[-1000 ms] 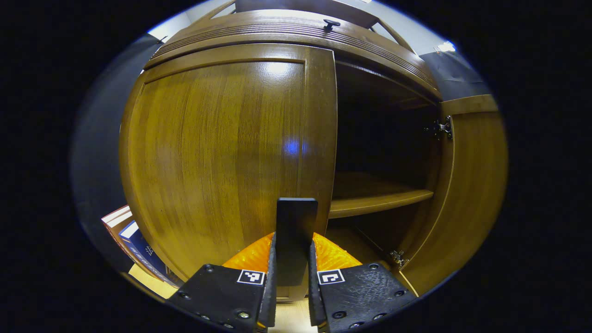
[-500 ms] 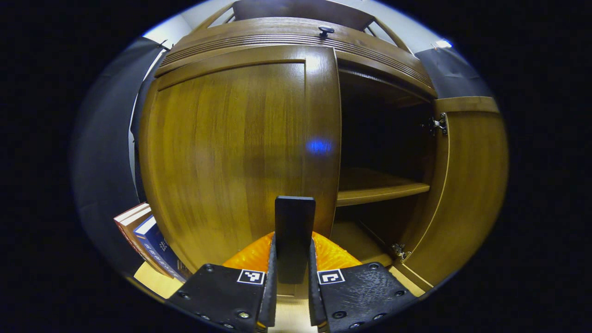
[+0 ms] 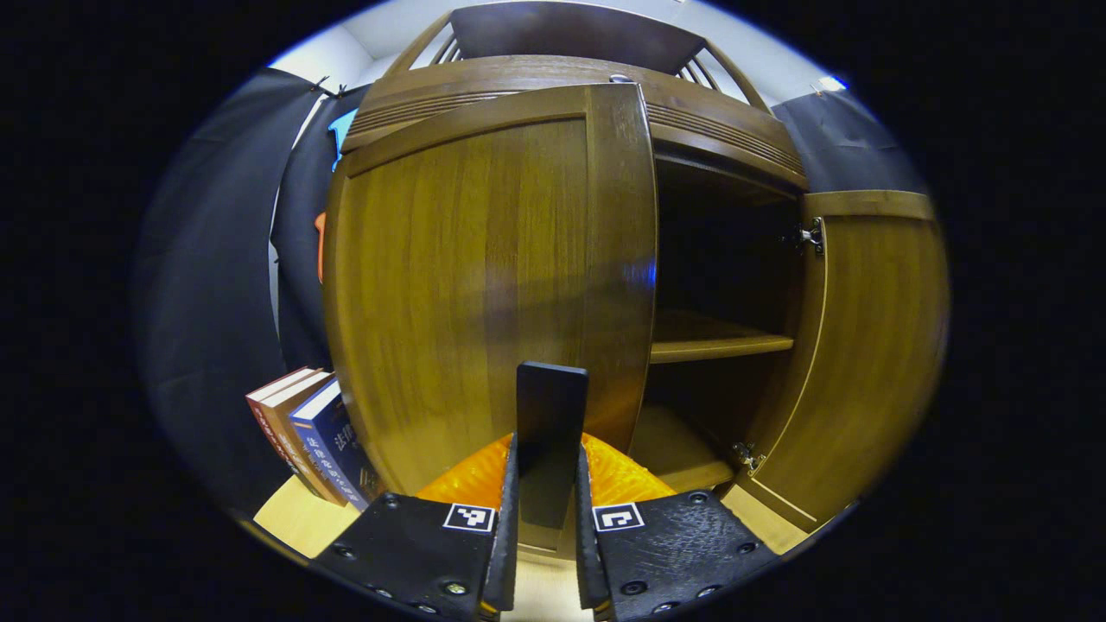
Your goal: Open the right door of the double-door shoe cabinet with the right hand, and open the left door with the left hand.
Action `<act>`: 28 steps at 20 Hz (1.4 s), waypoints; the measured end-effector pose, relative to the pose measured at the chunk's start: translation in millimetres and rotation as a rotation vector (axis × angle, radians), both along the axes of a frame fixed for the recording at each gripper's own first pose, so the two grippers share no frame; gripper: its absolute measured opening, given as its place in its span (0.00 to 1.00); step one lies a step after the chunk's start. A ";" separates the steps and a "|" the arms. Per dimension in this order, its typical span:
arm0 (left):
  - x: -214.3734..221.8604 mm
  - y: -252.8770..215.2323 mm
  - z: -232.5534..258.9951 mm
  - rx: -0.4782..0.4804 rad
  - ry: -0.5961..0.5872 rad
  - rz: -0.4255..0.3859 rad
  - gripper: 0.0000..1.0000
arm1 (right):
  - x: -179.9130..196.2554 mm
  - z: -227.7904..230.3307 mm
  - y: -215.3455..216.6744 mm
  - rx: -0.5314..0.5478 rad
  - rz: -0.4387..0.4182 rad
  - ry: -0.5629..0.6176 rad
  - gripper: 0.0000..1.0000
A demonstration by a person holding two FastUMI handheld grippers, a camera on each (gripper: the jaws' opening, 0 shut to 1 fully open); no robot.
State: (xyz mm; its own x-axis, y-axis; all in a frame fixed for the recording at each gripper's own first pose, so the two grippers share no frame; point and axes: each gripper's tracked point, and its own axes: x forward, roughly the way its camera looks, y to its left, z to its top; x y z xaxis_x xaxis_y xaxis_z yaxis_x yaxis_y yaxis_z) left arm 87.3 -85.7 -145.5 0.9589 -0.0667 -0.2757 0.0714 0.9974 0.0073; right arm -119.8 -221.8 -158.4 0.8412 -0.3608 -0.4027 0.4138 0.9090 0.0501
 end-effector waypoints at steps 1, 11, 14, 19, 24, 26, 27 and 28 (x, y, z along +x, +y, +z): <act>-6.5 3.4 0.6 -0.004 0.002 0.013 0.27 | -2.6 2.7 3.4 0.008 0.001 -0.007 0.52; -51.8 41.4 7.0 -0.067 0.018 0.120 0.27 | 25.4 22.7 99.8 0.062 0.293 -0.060 0.67; -65.7 58.2 8.0 -0.090 0.019 0.163 0.27 | 40.4 22.5 127.4 0.071 0.372 -0.055 0.66; -91.3 101.3 10.9 -0.088 0.017 0.235 0.27 | 65.5 19.0 163.7 0.072 0.470 -0.052 0.68; -106.5 127.2 16.1 -0.081 0.009 0.270 0.26 | 87.6 20.9 193.4 0.082 0.540 -0.062 0.69; -112.9 136.1 18.3 -0.081 0.007 0.261 0.26 | 96.5 22.3 205.2 0.077 0.559 -0.062 0.68; -116.3 140.7 19.4 -0.081 0.004 0.260 0.26 | 98.3 21.0 210.7 0.074 0.567 -0.065 0.68; -117.9 146.2 20.8 -0.077 0.001 0.260 0.25 | 101.0 22.5 214.4 0.071 0.574 -0.068 0.68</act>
State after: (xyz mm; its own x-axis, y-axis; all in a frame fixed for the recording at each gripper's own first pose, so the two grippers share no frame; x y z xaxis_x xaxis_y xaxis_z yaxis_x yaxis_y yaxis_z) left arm -30.6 60.5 -124.7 0.9462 0.1612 -0.2804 -0.1875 0.9798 -0.0695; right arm -18.8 -7.4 -135.9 0.9188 0.1864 -0.3478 -0.1504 0.9803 0.1281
